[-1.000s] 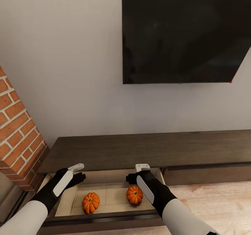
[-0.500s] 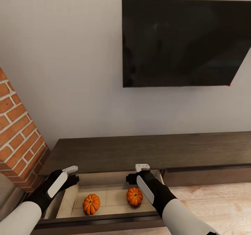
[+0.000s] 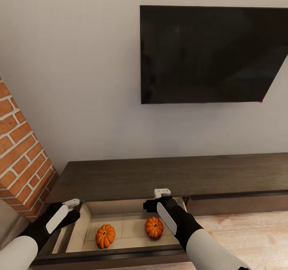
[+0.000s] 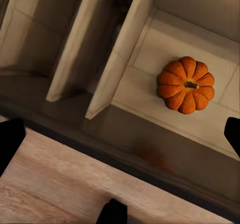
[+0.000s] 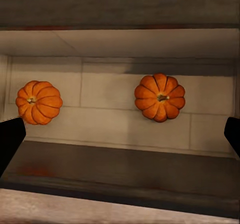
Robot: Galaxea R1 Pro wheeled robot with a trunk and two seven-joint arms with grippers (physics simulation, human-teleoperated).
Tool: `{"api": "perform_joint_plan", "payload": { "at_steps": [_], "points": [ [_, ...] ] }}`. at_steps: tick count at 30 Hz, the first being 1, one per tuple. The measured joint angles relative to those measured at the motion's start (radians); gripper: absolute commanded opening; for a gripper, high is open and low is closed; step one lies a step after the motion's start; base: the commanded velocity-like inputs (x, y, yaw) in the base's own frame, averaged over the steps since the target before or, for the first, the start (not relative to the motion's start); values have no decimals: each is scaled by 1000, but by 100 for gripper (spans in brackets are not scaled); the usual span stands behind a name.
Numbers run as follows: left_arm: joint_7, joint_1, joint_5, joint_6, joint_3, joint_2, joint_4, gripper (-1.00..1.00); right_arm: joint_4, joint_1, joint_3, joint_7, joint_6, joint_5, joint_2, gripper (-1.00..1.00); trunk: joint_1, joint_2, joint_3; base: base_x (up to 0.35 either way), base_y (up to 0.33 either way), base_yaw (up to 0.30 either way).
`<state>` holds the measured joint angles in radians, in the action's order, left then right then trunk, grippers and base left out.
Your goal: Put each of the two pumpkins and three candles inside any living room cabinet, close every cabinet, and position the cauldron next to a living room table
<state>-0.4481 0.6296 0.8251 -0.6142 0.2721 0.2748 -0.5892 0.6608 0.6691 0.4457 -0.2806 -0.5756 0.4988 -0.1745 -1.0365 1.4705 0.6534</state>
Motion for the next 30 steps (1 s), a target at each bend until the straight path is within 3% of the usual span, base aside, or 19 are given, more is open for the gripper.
{"api": "perform_joint_plan", "payload": {
  "at_steps": [12, 17, 19, 24, 30],
  "points": [
    [-1, -16, 4, 1, 12, 1, 16, 100, -13, -10, 3, -1, -8, -9, 0, 100, 46, -84, -38, 0, 0, 0],
    [0, -23, 4, 21, 48, -8, 84, 100, -17, -37, 1, -6, -6, -10, 3, 100, 58, -105, -47, 0, 0, 0],
    [3, -25, 6, 61, 73, -11, 118, 100, -18, -55, 1, -9, -5, -10, 4, 100, 58, -105, -47, 0, 0, 0],
    [112, -26, 3, 147, 123, -32, 235, 100, -36, -91, 2, -23, 3, -11, 12, 100, 58, -105, -47, 0, 0, 0],
    [152, -28, 6, 181, 133, -36, 269, 100, -141, -98, 2, -25, 66, -17, 13, 100, 58, -105, -47, 0, 0, 0]
  ]
}}
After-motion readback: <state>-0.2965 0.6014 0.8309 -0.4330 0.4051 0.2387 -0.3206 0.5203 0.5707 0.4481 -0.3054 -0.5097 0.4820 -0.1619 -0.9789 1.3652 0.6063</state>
